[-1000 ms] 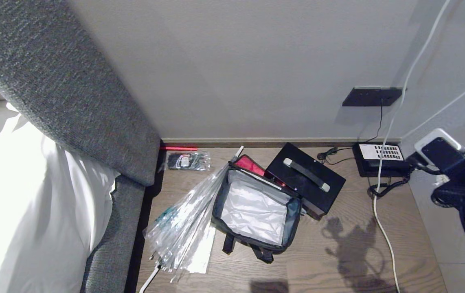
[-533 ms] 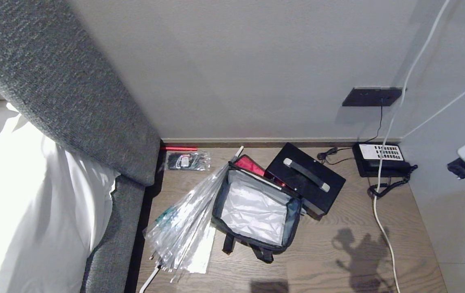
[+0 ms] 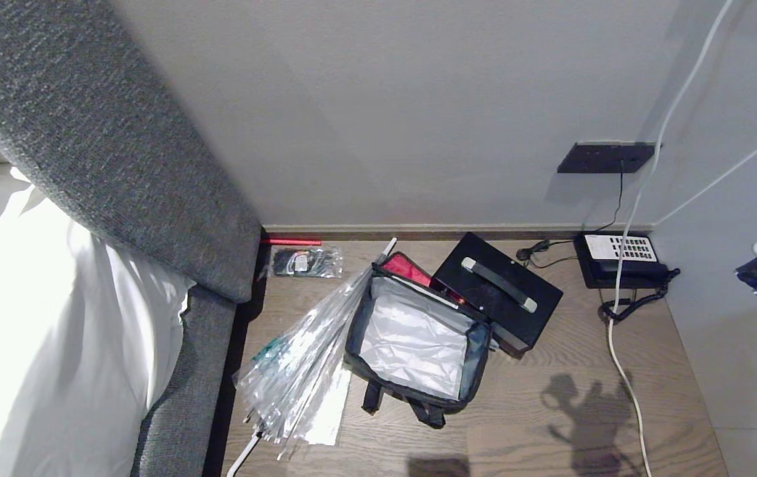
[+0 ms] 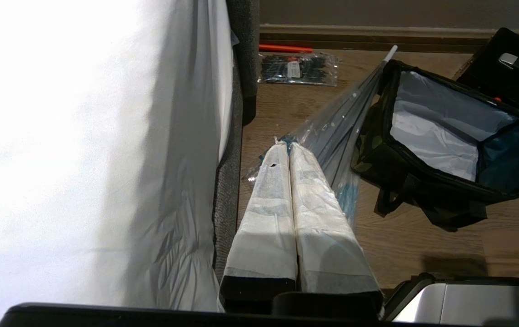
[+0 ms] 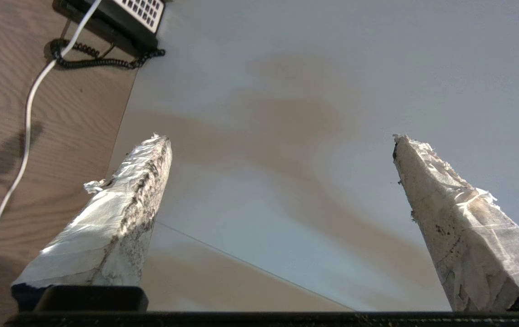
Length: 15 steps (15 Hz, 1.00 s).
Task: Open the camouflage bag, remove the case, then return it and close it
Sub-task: Grip the handle again
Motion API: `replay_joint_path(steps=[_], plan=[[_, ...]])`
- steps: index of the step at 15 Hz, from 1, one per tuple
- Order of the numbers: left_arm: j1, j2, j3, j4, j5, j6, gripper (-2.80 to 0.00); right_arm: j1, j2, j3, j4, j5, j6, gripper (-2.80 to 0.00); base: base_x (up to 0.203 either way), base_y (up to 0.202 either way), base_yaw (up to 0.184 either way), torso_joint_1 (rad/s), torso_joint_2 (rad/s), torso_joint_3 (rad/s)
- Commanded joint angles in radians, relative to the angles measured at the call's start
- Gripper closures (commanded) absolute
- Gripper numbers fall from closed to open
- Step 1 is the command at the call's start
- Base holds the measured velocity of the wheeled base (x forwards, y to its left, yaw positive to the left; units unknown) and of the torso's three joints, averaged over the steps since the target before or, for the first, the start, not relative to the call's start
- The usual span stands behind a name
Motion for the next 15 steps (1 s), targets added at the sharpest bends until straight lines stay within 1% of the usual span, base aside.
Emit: replay_joint_path(steps=[1, 7, 13, 15], plan=[[0.0, 0.0, 0.0, 0.0, 0.0, 0.0, 0.0, 0.0, 0.017, 0.006, -0.004, -0.006, -0.004, -2.8, 0.0, 0.0, 0.0, 0.0, 0.0, 0.0], [0.0, 0.0, 0.0, 0.0, 0.0, 0.0, 0.0, 0.003, 0.057, -0.005, -0.01, -0.007, -0.001, -2.8, 0.0, 0.0, 0.0, 0.0, 0.0, 0.0], [0.0, 0.0, 0.0, -0.001, 0.0, 0.0, 0.0, 0.003, 0.048, -0.014, -0.01, -0.012, 0.013, -2.8, 0.0, 0.0, 0.0, 0.0, 0.0, 0.0], [0.0, 0.0, 0.0, -0.001, 0.0, 0.0, 0.0, 0.003, 0.049, -0.017, -0.01, -0.012, 0.035, -2.8, 0.0, 0.0, 0.0, 0.0, 0.0, 0.0]])
